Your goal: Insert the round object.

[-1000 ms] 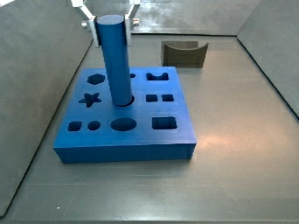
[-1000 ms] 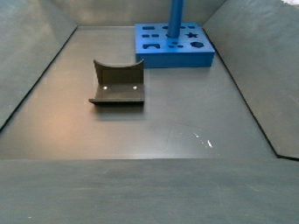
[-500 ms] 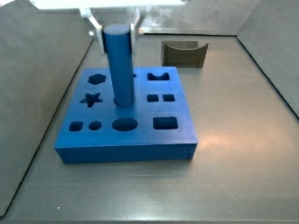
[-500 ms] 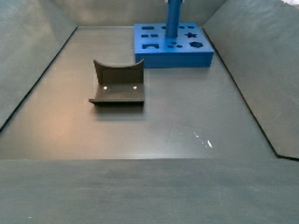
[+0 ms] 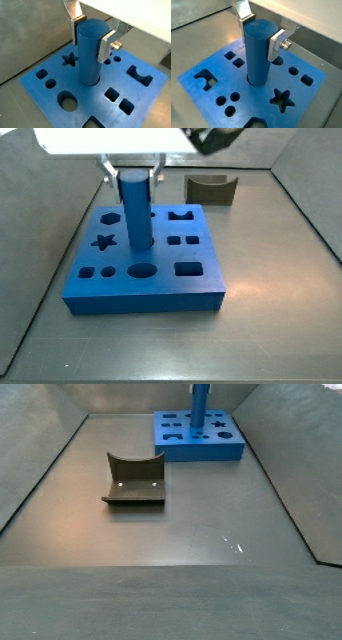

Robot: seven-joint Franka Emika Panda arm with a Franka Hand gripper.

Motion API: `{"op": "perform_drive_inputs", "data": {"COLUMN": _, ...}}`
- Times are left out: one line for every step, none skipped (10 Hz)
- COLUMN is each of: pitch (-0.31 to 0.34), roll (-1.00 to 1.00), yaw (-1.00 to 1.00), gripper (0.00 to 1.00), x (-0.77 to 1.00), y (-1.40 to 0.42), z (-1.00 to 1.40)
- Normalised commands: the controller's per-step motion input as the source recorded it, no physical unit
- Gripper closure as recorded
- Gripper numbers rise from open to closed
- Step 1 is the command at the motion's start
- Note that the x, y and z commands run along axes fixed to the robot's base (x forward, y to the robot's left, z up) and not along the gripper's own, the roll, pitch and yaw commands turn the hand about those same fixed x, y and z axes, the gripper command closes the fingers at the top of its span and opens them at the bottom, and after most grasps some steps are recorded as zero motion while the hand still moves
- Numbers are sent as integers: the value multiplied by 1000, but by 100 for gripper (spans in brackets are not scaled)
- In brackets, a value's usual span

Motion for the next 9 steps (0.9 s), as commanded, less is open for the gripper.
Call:
{"op": "perform_drive_inputs", "data": {"pitch": -10, "roll": 0, "yaw": -149, "gripper": 100, "x": 63, "y": -63, "z": -331}}
{"op": "perform_drive_inputs", "data": {"pitch": 0, "roll": 0, "yaw": -163, "gripper": 100, "x": 83, "y": -23, "z": -283}}
{"op": "perform_drive_inputs", "data": {"pitch": 0, "roll": -43, "yaw": -151, "gripper": 100, "x": 126, "y": 0, "z": -243}}
{"op": "perform_drive_inputs", "data": {"pitch": -7, "roll": -29, "yaw": -151, "gripper": 100, "x": 77, "y": 0, "z": -260}}
{"op": "perform_drive_inputs", "data": {"pitch": 0, "roll": -56, "yaw": -177, "gripper": 100, "x": 126, "y": -11, "z": -306}}
{"op": "perform_drive_inputs", "data": {"pitch": 0, "roll": -47, "yaw": -209, "gripper": 100, "x": 131, "y": -26, "z": -317}}
{"op": "perform_drive_inputs", "data": {"pitch": -20, "roll": -64, "yaw": -103, "gripper": 100, "x": 231, "y": 0, "z": -283}}
{"op": "perform_drive_inputs", "data": {"pitch": 87, "roll": -90, "yaw": -140, "gripper": 100, "x": 371, "y": 89, "z": -171}}
{"op": "perform_drive_inputs", "data": {"pitch": -49, "roll": 9, "yaw": 0, "gripper": 100, "x": -31, "y": -6, "z": 0}}
